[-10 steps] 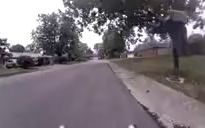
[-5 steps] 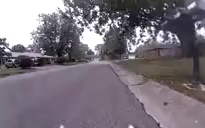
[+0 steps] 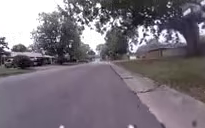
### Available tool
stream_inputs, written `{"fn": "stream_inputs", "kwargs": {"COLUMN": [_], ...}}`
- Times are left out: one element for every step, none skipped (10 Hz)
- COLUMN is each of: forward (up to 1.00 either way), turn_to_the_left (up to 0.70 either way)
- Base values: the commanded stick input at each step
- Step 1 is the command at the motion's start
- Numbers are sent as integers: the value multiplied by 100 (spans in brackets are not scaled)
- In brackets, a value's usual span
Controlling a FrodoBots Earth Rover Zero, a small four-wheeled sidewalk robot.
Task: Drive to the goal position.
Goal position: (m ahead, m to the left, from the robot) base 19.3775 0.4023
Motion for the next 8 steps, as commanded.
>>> {"fn": "stream_inputs", "kwargs": {"forward": [100, 100, 100, 100, 100, 100, 100, 100], "turn_to_the_left": [0, 0, 0, 0, 0, 0, 0, 0]}}
